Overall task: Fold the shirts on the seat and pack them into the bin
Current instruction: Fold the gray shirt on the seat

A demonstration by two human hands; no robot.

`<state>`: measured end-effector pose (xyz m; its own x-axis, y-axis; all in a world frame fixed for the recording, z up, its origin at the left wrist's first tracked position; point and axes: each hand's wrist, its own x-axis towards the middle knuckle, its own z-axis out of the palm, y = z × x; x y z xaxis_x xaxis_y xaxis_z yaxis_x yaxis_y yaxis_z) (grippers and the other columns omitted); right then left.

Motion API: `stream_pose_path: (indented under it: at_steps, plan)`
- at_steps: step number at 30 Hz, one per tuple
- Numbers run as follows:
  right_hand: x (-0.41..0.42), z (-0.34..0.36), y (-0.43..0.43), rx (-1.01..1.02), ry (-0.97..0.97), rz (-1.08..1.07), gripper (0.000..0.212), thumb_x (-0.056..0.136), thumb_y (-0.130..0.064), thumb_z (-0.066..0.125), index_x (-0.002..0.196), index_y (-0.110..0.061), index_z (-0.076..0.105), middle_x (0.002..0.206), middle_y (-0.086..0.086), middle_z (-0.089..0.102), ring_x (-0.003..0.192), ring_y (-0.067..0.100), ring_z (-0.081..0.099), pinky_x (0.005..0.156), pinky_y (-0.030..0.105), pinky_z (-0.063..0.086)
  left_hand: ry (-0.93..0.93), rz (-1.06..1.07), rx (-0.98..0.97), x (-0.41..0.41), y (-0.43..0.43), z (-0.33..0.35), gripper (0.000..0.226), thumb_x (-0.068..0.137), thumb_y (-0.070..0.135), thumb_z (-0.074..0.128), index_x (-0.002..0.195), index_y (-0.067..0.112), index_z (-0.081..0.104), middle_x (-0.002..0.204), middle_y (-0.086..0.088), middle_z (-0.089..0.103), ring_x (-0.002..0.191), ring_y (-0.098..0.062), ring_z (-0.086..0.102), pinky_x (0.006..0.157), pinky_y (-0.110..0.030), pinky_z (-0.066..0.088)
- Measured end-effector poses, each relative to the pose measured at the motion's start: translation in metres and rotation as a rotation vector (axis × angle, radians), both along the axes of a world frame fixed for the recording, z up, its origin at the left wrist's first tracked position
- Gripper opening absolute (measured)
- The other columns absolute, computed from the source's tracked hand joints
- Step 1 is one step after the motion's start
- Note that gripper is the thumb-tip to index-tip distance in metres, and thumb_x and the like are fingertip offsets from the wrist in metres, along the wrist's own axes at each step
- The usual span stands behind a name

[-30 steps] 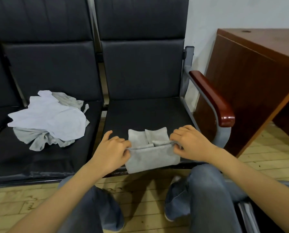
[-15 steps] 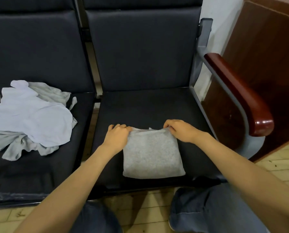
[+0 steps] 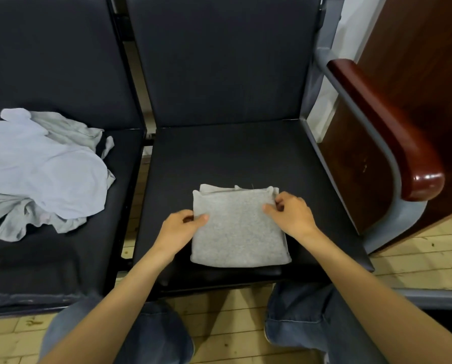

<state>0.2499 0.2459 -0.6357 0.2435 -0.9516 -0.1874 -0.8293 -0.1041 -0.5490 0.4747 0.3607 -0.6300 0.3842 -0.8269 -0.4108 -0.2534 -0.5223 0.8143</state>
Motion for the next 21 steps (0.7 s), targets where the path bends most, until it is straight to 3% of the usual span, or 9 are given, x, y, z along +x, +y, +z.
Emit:
stream_pose_path:
  at_steps: [3,7,11,15,19,21]
  plan:
    - [-0.001,0.007,0.008,-0.055,-0.16,-0.03,0.017,0.089,-0.034,0.062,0.088,-0.017,0.057,0.08,0.001,0.063,0.085,0.02,0.061,0.086,0.041,0.048,-0.103,-0.002,-0.202,-0.009,0.011,0.006,0.013,0.094,0.031,0.057,0.099,0.025,0.067,0.089,0.006,0.069,0.086,-0.01,0.066,0.069,-0.023,0.051]
    - [-0.004,0.023,0.011,-0.155,-0.35,-0.092,0.021,0.091,-0.034,0.06,0.091,-0.013,0.056,0.074,0.003,0.061,0.067,0.019,0.06,0.065,0.035,0.049,-0.173,0.013,-0.375,-0.014,0.011,0.019,0.017,0.094,0.036,0.054,0.106,0.031,0.065,0.084,0.0,0.069,0.079,-0.017,0.066,0.071,-0.034,0.054]
    - [-0.003,0.009,-0.005,-0.005,-0.255,-0.173,0.027,0.092,-0.04,0.057,0.096,-0.013,0.058,0.081,0.001,0.061,0.08,0.02,0.062,0.075,0.038,0.05,-0.313,-0.014,-0.255,-0.005,-0.018,0.004,0.021,0.094,0.039,0.052,0.1,0.024,0.066,0.087,-0.001,0.069,0.08,-0.02,0.065,0.076,-0.046,0.054]
    - [-0.003,0.0,-0.006,0.042,-0.188,-0.191,0.036,0.092,-0.048,0.053,0.104,-0.014,0.057,0.083,-0.002,0.06,0.085,0.019,0.062,0.08,0.04,0.052,-0.476,0.024,-0.124,-0.006,-0.028,-0.009,0.035,0.098,0.042,0.043,0.107,0.018,0.065,0.078,0.006,0.065,0.078,-0.017,0.063,0.093,-0.046,0.046]
    - [-0.016,0.007,-0.001,0.106,-0.12,-0.125,0.043,0.092,-0.05,0.053,0.121,-0.019,0.051,0.093,-0.007,0.057,0.097,0.018,0.06,0.088,0.04,0.05,-0.481,0.03,-0.043,-0.015,-0.01,-0.001,0.04,0.098,0.047,0.038,0.115,0.019,0.06,0.081,0.015,0.056,0.087,-0.015,0.059,0.105,-0.045,0.035]
    - [-0.024,0.008,0.004,0.185,-0.108,-0.086,0.044,0.091,-0.046,0.056,0.125,-0.019,0.048,0.095,-0.006,0.057,0.095,0.016,0.057,0.082,0.034,0.047,-0.456,0.005,-0.039,-0.018,0.006,-0.003,0.037,0.094,0.049,0.046,0.114,0.02,0.058,0.078,0.017,0.056,0.082,-0.01,0.056,0.103,-0.044,0.039]
